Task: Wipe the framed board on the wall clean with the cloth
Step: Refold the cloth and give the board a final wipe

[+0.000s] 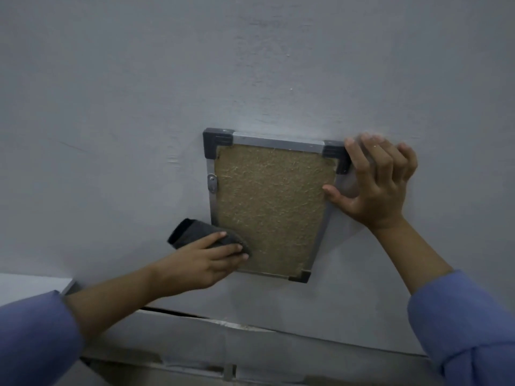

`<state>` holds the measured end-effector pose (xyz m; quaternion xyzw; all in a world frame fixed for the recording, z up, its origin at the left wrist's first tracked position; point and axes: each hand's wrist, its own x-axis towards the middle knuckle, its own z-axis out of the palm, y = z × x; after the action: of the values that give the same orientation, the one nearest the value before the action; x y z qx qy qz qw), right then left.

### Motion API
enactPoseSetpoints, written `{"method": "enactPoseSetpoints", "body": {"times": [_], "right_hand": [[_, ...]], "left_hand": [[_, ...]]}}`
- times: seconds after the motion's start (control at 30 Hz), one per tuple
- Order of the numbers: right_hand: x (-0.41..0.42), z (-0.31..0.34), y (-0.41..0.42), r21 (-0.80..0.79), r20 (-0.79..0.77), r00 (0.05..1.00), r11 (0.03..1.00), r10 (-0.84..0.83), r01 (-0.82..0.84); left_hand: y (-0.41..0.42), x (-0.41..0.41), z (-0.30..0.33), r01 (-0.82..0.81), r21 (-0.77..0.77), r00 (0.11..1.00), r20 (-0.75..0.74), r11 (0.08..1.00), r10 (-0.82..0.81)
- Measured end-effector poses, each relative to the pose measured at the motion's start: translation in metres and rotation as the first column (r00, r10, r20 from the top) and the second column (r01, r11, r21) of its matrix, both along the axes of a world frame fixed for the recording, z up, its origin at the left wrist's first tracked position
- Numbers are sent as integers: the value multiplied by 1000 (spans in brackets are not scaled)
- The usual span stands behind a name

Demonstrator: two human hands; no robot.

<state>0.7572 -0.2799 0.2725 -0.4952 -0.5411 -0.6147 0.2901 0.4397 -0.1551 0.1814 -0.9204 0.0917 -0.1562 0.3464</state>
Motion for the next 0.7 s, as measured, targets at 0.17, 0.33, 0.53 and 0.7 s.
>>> {"method": "enactPoseSetpoints", "body": {"times": [0.17,0.33,0.53,0.7], "right_hand": [[1,1,-1,-2,23,1000,1000,0,0],[2,0,0,14,22,1000,1000,2,-2],[4,-1,2,23,24,1000,1000,-1,1],[2,0,0,20,31,1000,1000,0,0]], "left_hand": [[-42,59,-30,45,3,999,-28,999,-44],[-25,36,-39,-65,3,996,-60,998,65],[-11,-12,2,-20,-145,973,226,989,53],[-27,5,52,143,-480,719,651,866,242]]}}
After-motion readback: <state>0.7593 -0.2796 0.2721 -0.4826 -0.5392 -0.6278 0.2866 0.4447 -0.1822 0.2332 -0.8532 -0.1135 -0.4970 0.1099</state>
